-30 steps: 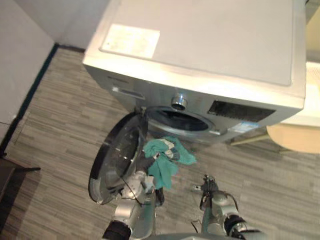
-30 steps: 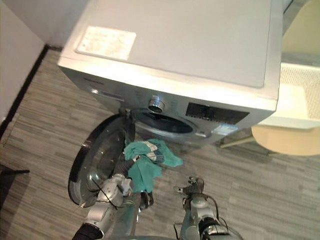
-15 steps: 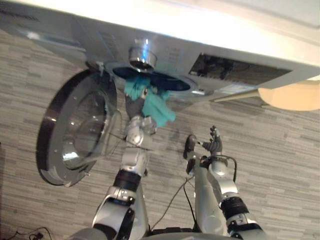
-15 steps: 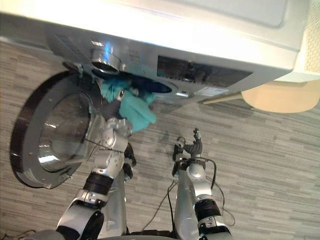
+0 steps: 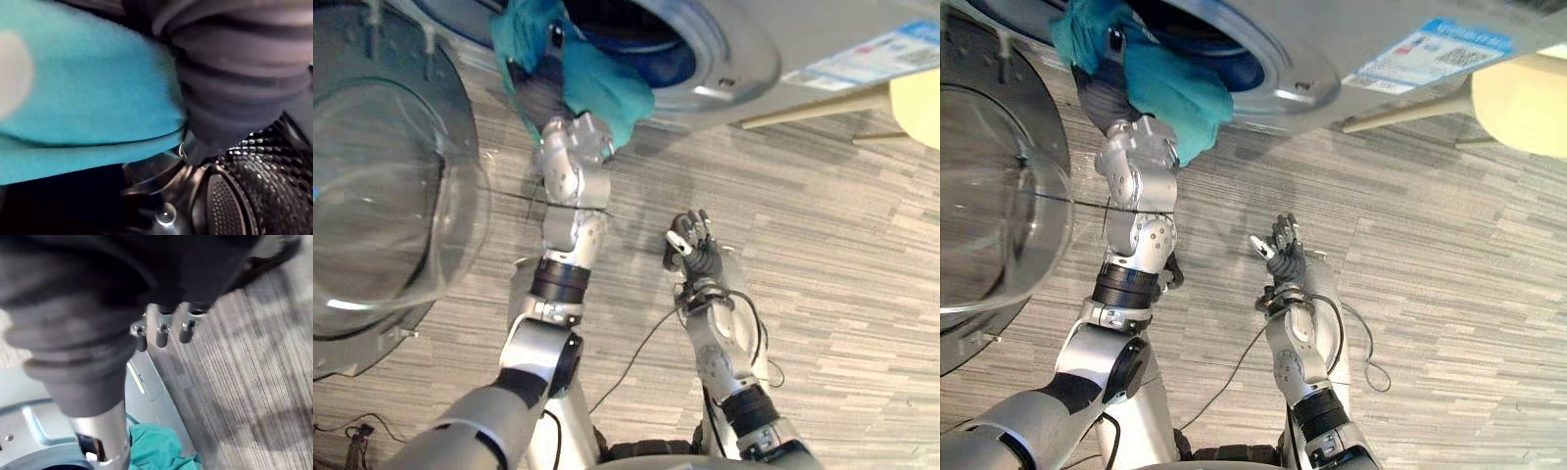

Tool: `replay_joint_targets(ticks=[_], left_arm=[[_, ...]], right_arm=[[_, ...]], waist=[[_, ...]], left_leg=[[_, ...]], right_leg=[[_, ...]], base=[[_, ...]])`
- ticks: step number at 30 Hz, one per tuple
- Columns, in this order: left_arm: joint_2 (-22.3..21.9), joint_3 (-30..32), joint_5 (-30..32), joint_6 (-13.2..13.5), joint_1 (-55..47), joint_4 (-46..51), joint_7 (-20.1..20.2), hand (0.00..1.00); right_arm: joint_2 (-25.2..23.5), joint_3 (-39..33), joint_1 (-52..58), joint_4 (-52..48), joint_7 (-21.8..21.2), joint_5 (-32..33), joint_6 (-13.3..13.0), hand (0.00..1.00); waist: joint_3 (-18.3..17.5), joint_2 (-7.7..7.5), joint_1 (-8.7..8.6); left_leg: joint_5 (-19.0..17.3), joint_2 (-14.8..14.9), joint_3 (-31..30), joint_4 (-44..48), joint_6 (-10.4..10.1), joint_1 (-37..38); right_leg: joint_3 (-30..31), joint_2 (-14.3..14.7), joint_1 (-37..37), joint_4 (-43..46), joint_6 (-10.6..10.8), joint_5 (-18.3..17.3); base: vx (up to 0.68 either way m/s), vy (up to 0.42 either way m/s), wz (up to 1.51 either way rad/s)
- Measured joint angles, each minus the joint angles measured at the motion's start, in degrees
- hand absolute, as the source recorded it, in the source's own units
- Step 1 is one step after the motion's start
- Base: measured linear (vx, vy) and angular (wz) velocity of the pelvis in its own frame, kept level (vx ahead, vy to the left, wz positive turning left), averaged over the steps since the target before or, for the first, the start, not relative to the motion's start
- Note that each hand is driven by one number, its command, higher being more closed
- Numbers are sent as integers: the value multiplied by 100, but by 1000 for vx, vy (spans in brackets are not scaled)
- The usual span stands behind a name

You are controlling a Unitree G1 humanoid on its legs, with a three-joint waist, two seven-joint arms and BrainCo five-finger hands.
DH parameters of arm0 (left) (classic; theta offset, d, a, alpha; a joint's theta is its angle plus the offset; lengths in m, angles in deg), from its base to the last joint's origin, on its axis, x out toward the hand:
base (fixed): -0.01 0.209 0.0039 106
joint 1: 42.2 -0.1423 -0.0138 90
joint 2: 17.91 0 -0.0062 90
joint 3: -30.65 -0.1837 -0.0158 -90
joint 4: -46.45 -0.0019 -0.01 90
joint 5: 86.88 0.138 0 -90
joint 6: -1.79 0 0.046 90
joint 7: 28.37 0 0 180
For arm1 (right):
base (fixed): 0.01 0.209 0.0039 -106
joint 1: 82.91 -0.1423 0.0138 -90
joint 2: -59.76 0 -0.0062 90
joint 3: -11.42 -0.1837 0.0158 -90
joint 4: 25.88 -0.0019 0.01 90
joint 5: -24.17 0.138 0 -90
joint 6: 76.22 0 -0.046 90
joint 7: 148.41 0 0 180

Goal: Pick up the laundry basket with both hands and put the clothes into the washing machine.

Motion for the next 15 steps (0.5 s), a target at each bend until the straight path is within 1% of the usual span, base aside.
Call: replay_joint_targets(ticks=[1, 3, 4, 5, 6, 7, 8, 9, 11, 12, 13, 15], left_arm=[[44, 5, -59, 13, 146, -113, 0, 100], [303, 8, -384, 27, 630, -402, 20, 100], [437, 5, -549, 42, 856, -504, 38, 100], [617, -2, -836, 54, 1229, -678, 64, 100], [694, -7, -943, 58, 1386, -769, 95, 100], [849, -18, -1146, 66, 1721, -967, 161, 100], [933, -32, -1252, 72, 1888, -1065, 173, 100], [1069, -57, -1479, 78, 2235, -1287, 256, 100], [1261, -221, -1821, 77, 2693, -1600, 373, 100], [1438, -450, -1996, 69, 3063, -1792, 434, 100], [1507, -551, -2037, 60, 3228, -1874, 472, 100], [1793, -916, -2064, -11, 3744, -1958, 562, 100]], right_arm=[[2, 10, -1, -51, -25, 38, -2, 0], [-1, 80, -34, -124, -146, 124, -34, 0], [1, 122, -36, -124, -217, 211, -37, 0], [4, 127, -28, -124, -255, 267, -36, 0], [3, 127, -32, -135, -277, 314, -36, 0], [4, 134, -42, -241, -342, 444, -37, 0], [5, 145, -41, -304, -386, 533, -37, 0], [5, 144, -41, -401, -484, 698, -55, 0], [9, 127, -34, -466, -592, 883, -57, 0], [13, 112, -24, -539, -641, 965, -59, 0], [17, 99, -24, -556, -691, 1007, -60, 0], [21, 99, -23, -609, -783, 1117, -51, 0]], waist=[[2, -4, -11], [14, -26, -130], [37, -72, -165], [61, -120, -196], [65, -129, -211], [85, -176, -237], [88, -181, -255], [90, -185, -315], [91, -188, -324], [93, -192, -337], [97, -200, -341], [112, -228, -378]], left_leg=[[-3, 19, -5, 39, 0, -85], [-4, 74, -15, 98, -2, -341], [-4, 153, 12, 118, -2, -413], [-9, 219, 32, 153, 8, -518], [-9, 236, 33, 164, 15, -557], [6, 289, 50, 191, 43, -617], [1, 338, 58, 207, 49, -661], [1, 367, 60, 214, 51, -729], [-9, 493, 114, 265, 68, -792], [-17, 560, 190, 283, 82, -815], [-18, 573, 219, 280, 84, -816], [-28, 632, 271, 279, 100, -825]], right_leg=[[-1, 5, -82, 22, 2, -1], [-7, 40, -310, 36, 9, 15], [1, 82, -394, 26, 26, 36], [-4, 124, -500, 10, -22, 76], [-5, 139, -549, 4, -41, 90], [8, 180, -624, 2, -68, 117], [1, 205, -653, -9, -74, 127], [-14, 215, -715, -14, -131, 165], [-21, 281, -762, -19, -139, 171], [-11, 298, -809, -12, -139, 171], [-3, 299, -825, -13, -139, 171], [-4, 321, -846, -23, -138, 170]], base=[[-86, -8, -22], [-69, -2, -17], [-65, 0, -27], [-54, 0, -28], [-39, 1, -30], [-14, -1, -22], [-15, 2, -22], [-7, 5, -21], [-2, 11, -20], [-2, 13, -13], [-7, 16, -14], [-13, 12, -8]])
